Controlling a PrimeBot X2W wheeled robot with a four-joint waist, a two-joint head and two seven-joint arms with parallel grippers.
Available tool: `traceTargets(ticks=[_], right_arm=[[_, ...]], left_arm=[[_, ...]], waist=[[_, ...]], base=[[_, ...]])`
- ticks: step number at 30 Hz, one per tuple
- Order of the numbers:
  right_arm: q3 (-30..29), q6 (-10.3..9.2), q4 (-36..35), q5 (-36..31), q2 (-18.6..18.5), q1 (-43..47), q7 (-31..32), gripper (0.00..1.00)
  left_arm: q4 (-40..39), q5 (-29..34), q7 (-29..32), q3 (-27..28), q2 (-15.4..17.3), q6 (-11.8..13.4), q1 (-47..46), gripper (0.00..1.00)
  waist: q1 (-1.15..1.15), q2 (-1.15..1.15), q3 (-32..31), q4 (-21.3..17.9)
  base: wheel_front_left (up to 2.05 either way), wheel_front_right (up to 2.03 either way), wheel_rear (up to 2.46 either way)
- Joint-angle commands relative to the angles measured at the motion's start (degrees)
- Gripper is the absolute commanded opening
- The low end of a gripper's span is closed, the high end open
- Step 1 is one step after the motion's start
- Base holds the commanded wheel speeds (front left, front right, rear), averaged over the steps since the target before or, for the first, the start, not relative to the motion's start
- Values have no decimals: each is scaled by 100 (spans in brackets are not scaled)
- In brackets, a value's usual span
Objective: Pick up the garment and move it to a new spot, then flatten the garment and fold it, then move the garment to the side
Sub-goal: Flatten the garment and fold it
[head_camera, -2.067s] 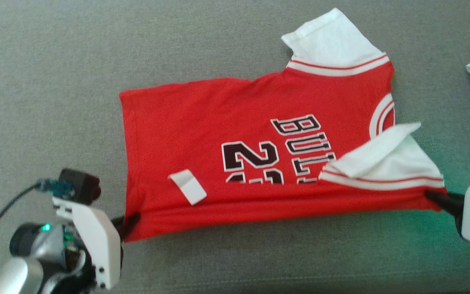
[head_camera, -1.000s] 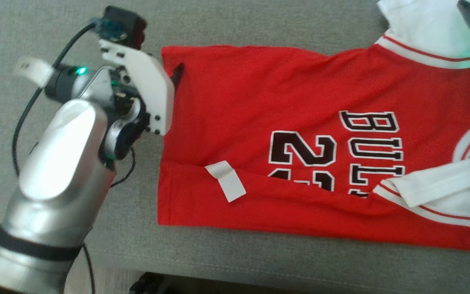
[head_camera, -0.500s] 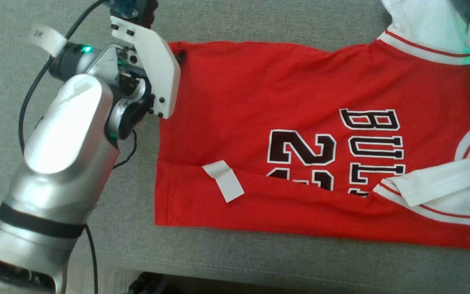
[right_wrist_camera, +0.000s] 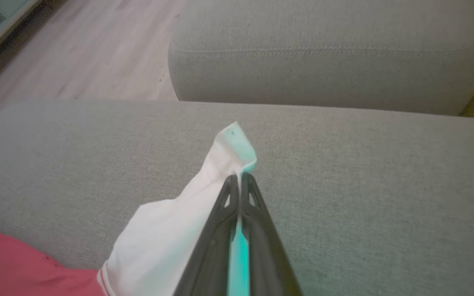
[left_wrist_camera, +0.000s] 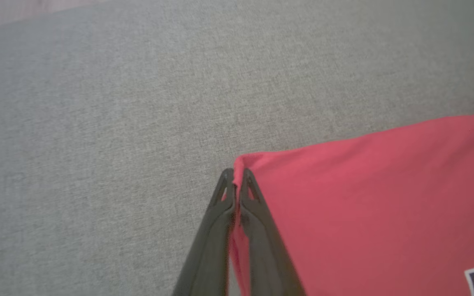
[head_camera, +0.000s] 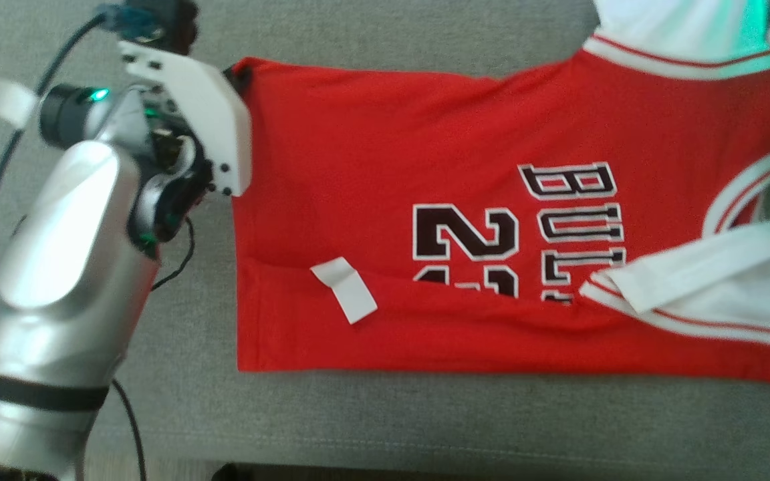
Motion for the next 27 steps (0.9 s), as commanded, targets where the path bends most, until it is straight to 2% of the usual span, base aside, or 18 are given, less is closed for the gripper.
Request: traceTargets(ticks=[1,9,16,23,27], right_arm=[[-41,39,-297,90,-97,55,-89,0],[-10,39,-1459,557,-413,1098,-91,0],[188,39,-2499,619,-670,2549,-49,0],[0,39,-3032,580,-818,3665,-108,0],[-110,39,-3199,568,-706,3997,-67,0]], left_arm=[[-251,-34,-74,314,296,57,-76,0],[-1033,-278,-307,458,397,111,602,0],[-1871,-494,-601,658,531,367,1734,0],[-2458,-735,-773,923,629,648,2688,0],[-2594,-799,-826,1005,675,719,2955,0]], waist=[[0,0,-74,-59],[0,0,-277,-228],[0,0,-601,-433],[0,0,-889,-531],[0,0,-955,-597]], base=[[0,0,0],[0,0,0],[0,0,0],[0,0,0],[0,0,0]])
